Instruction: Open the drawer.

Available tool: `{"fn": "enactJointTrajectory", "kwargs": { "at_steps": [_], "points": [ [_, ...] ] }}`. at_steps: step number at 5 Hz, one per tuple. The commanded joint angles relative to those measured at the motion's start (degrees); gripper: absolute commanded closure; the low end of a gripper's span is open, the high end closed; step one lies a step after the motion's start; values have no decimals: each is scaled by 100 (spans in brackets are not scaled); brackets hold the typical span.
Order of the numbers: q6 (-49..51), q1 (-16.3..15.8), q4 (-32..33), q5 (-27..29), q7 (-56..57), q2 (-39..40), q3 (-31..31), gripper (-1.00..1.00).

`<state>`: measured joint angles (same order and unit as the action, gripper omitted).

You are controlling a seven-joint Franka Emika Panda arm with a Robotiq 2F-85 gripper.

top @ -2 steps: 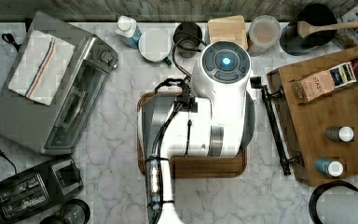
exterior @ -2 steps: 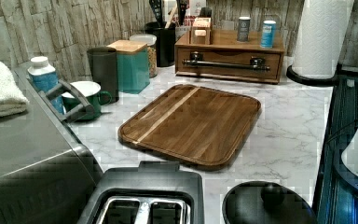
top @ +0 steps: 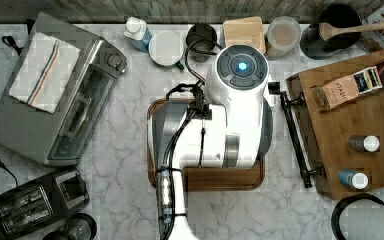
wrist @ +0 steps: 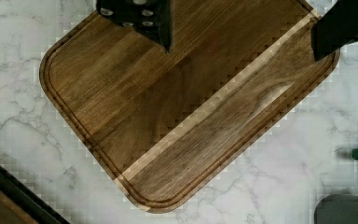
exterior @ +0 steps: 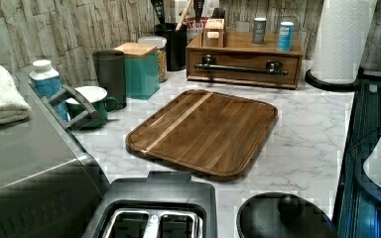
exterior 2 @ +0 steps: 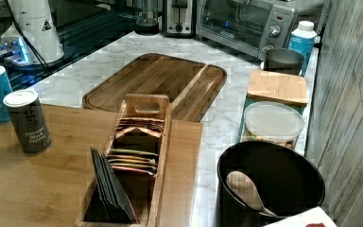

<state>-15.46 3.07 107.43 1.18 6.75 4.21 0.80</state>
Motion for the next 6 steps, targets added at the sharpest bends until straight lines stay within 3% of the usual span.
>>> {"fn": "enactJointTrajectory", "kwargs": {
  "at_steps": [1, 4, 6],
  "points": [
    [-660, 67, 932, -79, 1722, -520, -34, -100],
    [-2017, 382, 2196, 219, 5230, -892, -508, -100],
    [-2794, 542, 2547, 97, 6632, -890, -709, -100]
  ]
}}
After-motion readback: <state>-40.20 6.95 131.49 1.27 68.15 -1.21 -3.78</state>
